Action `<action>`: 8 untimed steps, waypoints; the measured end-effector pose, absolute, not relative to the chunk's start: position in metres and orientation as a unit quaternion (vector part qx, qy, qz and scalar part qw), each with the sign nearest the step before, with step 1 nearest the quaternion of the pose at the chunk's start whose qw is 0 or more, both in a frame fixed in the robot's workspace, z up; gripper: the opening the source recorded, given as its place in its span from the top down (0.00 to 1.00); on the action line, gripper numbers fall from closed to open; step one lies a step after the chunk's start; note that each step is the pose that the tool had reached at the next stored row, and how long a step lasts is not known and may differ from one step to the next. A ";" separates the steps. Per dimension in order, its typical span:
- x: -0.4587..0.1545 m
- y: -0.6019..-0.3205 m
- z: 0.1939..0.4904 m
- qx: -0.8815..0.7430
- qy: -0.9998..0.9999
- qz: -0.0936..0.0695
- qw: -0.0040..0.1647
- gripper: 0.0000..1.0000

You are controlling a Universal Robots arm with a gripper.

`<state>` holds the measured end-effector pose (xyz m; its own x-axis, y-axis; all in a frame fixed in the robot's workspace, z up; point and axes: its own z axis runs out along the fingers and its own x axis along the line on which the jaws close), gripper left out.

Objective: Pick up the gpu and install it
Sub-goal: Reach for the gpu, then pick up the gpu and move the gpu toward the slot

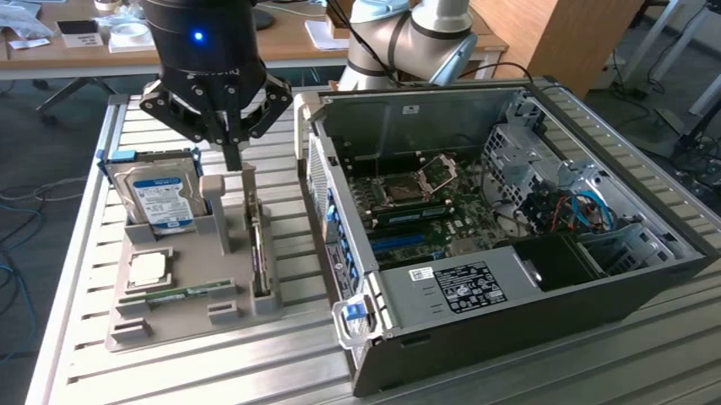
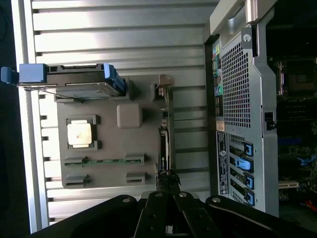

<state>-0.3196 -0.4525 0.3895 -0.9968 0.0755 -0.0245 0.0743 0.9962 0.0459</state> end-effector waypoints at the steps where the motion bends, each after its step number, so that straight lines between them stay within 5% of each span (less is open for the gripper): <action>1: -0.320 -0.453 0.389 0.037 0.999 0.022 0.013 0.89; 8: -0.320 -0.453 0.390 0.037 0.999 0.022 0.013 0.89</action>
